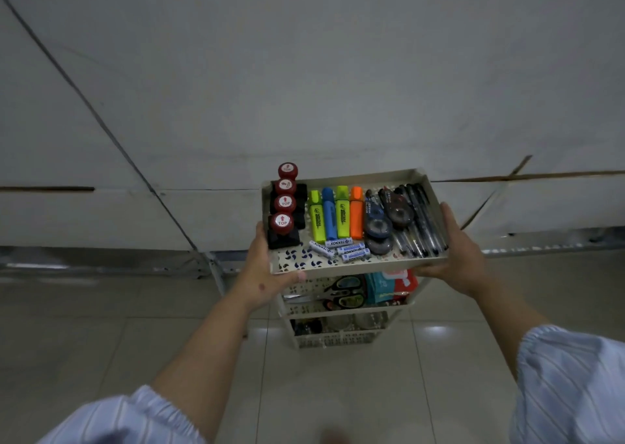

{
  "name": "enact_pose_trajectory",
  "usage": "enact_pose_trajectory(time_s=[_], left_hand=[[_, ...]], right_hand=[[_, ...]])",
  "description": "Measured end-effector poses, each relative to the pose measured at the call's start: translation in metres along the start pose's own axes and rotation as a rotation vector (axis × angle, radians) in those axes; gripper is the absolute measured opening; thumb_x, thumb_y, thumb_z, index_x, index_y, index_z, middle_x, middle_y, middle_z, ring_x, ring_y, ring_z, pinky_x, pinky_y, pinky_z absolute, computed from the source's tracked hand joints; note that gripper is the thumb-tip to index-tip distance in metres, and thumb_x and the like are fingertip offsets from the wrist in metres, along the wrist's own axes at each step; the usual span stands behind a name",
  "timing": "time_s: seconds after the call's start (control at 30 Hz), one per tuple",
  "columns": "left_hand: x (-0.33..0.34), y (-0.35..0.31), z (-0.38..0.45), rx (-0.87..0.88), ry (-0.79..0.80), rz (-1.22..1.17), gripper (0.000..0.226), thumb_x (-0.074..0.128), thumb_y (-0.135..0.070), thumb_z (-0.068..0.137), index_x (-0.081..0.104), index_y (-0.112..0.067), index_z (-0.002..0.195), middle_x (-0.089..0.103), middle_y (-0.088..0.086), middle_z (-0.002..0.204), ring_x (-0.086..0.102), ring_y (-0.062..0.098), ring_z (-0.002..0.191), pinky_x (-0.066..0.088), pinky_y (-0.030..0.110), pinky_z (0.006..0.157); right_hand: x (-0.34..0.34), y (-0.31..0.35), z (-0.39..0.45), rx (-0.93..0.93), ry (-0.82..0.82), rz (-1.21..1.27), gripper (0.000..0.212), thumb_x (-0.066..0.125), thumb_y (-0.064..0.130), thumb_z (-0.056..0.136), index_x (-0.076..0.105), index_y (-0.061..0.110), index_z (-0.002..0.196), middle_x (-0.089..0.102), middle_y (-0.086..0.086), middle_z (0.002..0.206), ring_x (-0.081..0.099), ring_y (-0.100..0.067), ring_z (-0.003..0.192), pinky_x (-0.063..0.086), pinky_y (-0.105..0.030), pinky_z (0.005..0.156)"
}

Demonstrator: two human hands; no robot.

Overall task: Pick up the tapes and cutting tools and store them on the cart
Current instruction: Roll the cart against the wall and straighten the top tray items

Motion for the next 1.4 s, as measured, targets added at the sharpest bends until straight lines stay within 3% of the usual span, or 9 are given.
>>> enact_pose_trajectory(time_s=[0.13, 0.3, 0.43, 0.5, 0.7, 0.87, 1.1, 1.27, 1.4], left_hand=[[0.003, -0.011, 0.016, 0.033, 0.079, 0.031, 0.098, 0.083, -0.026, 0.062, 0.018, -0.032, 0.135, 0.038, -0.004, 0.137, 0.035, 0.014, 0.126, 0.034, 0.034, 0.105], [-0.008, -0.008, 0.041, 0.009, 0.172, 0.131, 0.121, 0.080, -0.049, 0.044, 0.010, -0.030, 0.141, 0.034, 0.000, 0.144, 0.032, 0.018, 0.134, 0.031, 0.041, 0.112], [-0.015, -0.007, 0.063, 0.009, 0.219, 0.166, 0.117, 0.086, -0.027, 0.056, 0.007, -0.028, 0.143, 0.030, 0.002, 0.148, 0.028, 0.020, 0.137, 0.027, 0.039, 0.114], [-0.015, -0.007, 0.066, 0.021, 0.206, 0.166, 0.112, 0.084, -0.026, 0.061, 0.007, -0.031, 0.142, 0.029, 0.001, 0.149, 0.027, 0.020, 0.137, 0.027, 0.040, 0.114], [-0.021, -0.001, 0.044, 0.045, 0.040, 0.089, 0.103, 0.083, -0.026, 0.062, 0.014, -0.028, 0.139, 0.034, 0.000, 0.142, 0.032, 0.013, 0.128, 0.032, 0.035, 0.108], [-0.014, 0.000, 0.038, 0.030, -0.079, 0.035, 0.103, 0.082, -0.025, 0.063, 0.015, -0.023, 0.140, 0.035, -0.001, 0.140, 0.036, 0.009, 0.125, 0.033, 0.025, 0.098], [-0.001, -0.013, 0.063, 0.035, 0.045, 0.047, 0.103, 0.081, -0.021, 0.065, 0.012, -0.024, 0.141, 0.028, -0.008, 0.138, 0.028, 0.005, 0.126, 0.028, 0.023, 0.102], [-0.010, -0.018, 0.075, 0.040, 0.136, 0.077, 0.106, 0.082, -0.018, 0.064, 0.009, -0.027, 0.141, 0.030, -0.007, 0.139, 0.029, 0.010, 0.130, 0.030, 0.028, 0.106], [-0.017, -0.018, 0.091, -0.009, 0.220, 0.114, 0.113, 0.080, -0.009, 0.065, -0.001, -0.022, 0.143, 0.032, -0.006, 0.138, 0.031, 0.010, 0.130, 0.032, 0.025, 0.105]], right_hand=[[-0.005, -0.002, -0.006, -0.002, -0.048, 0.053, 0.108, 0.088, 0.015, 0.051, 0.022, 0.021, 0.137, 0.053, 0.021, 0.104, 0.055, -0.008, 0.102, 0.043, -0.011, 0.075], [0.004, -0.004, -0.014, 0.059, -0.129, 0.099, 0.106, 0.091, 0.019, 0.045, 0.029, 0.024, 0.131, 0.063, 0.009, 0.109, 0.061, -0.009, 0.101, 0.052, -0.029, 0.082], [0.010, -0.009, -0.003, 0.096, -0.153, 0.100, 0.116, 0.092, 0.029, 0.042, 0.024, 0.024, 0.136, 0.062, 0.005, 0.117, 0.060, -0.015, 0.109, 0.054, -0.042, 0.088], [0.006, -0.008, 0.007, 0.106, -0.133, 0.120, 0.115, 0.092, 0.025, 0.043, 0.024, 0.028, 0.135, 0.061, 0.003, 0.119, 0.060, -0.015, 0.109, 0.054, -0.044, 0.087], [0.007, 0.005, 0.036, 0.048, -0.057, 0.035, 0.119, 0.087, 0.010, 0.052, 0.012, 0.016, 0.144, 0.050, 0.005, 0.118, 0.046, -0.008, 0.107, 0.039, -0.022, 0.086], [0.003, -0.017, 0.075, 0.115, 0.034, -0.071, 0.132, 0.089, 0.019, 0.052, -0.004, 0.018, 0.146, 0.040, -0.017, 0.143, 0.042, -0.031, 0.128, 0.034, -0.030, 0.098], [-0.006, -0.026, 0.069, 0.094, 0.006, -0.054, 0.130, 0.087, 0.017, 0.055, -0.006, 0.011, 0.145, 0.047, -0.015, 0.137, 0.047, -0.029, 0.124, 0.032, -0.024, 0.092], [0.002, -0.027, 0.066, 0.108, -0.031, -0.029, 0.135, 0.089, 0.035, 0.046, 0.000, 0.016, 0.145, 0.052, -0.010, 0.133, 0.051, -0.027, 0.120, 0.046, -0.045, 0.097], [0.012, -0.026, 0.063, 0.119, -0.088, -0.021, 0.129, 0.090, 0.031, 0.049, 0.003, 0.018, 0.144, 0.054, -0.006, 0.128, 0.051, -0.021, 0.116, 0.045, -0.036, 0.094]])
Point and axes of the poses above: each hand's wrist, its own z-axis towards the middle knuckle, its own x-axis out of the palm, y = z × x, the point moved 9 cm from there along z, towards the middle knuckle
